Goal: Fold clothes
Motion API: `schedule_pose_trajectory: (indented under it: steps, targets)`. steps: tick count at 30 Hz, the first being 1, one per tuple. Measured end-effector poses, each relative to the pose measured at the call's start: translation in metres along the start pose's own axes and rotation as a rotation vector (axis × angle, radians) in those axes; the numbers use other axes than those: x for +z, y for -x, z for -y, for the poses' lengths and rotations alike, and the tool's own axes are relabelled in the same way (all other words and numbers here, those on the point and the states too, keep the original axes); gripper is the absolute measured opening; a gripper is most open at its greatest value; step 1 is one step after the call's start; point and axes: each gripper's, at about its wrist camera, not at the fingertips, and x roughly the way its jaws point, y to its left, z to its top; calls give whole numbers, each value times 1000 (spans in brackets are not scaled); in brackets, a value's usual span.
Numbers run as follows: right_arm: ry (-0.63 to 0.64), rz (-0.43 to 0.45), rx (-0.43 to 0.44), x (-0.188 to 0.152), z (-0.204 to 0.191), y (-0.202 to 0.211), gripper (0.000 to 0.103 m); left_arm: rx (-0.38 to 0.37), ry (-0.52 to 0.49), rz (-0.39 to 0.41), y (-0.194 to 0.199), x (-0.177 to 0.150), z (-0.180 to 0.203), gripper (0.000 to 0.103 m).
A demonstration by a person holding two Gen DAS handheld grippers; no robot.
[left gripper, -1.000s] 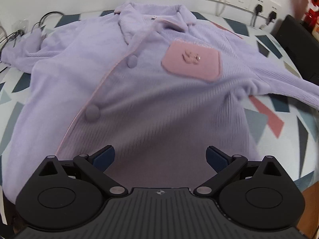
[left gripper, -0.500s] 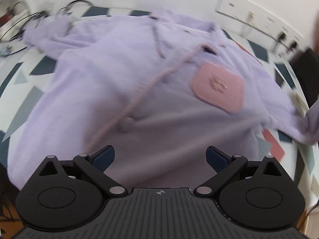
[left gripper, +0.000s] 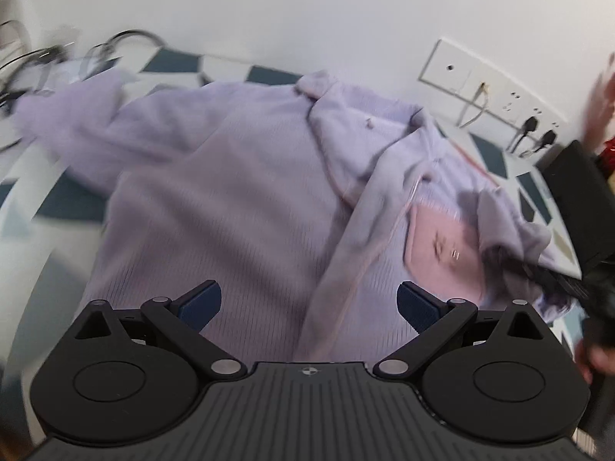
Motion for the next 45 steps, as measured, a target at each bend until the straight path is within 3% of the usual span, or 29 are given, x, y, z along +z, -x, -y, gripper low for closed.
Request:
schedule_pose_trajectory:
  steps: [2,5,8,11,14,16,19,24,27,28,29,30,32,40,45]
  targets:
    - [-52,-16,50,2,5,22,72,-49,-49,1,-19,32,14,100]
    - [-156,84,40,14,27,60,78,-123,-122,3,-48,80,34,100]
    - [-336,199,-11,22,69,87,78,-199,-203,-6,-82,121,58,100]
    - [-496,250,-83,22,118,90,68,-168,-331,-4,-118,136,92,100]
    - [-605,237,-169,16,159,69,68,-115,-403,-29,-157,145,120,99]
    - [-660,210,-227,10,178,47,68,-112,-393,-73,-181,152,125,95]
    - [-674,167,-264,7,191,17,68,-169,-340,-155,-214,164,126,94]
    - [-611,159,-221,13,182,-15,64,-302,-251,-235,-241,172,127,93]
    - [-598,173,-174,21,182,-29,49,-326,-181,-249,-256,174,127,92]
    - [-616,172,-146,23,185,-33,33,-334,-153,-250,-260,174,126,92]
    - [-633,172,-117,26,188,-37,20,-335,-146,-242,-261,174,127,61]
    - [-667,166,-90,27,193,-39,19,-319,-169,-239,-261,174,131,19]
    - [-696,191,-84,29,198,-33,16,-291,-180,-214,-258,176,133,17]
    - [-462,248,-170,85,192,-38,13,-233,-64,-30,-255,201,131,14]
    - [-323,290,-223,122,187,-62,12,-161,-71,35,-267,208,132,14]
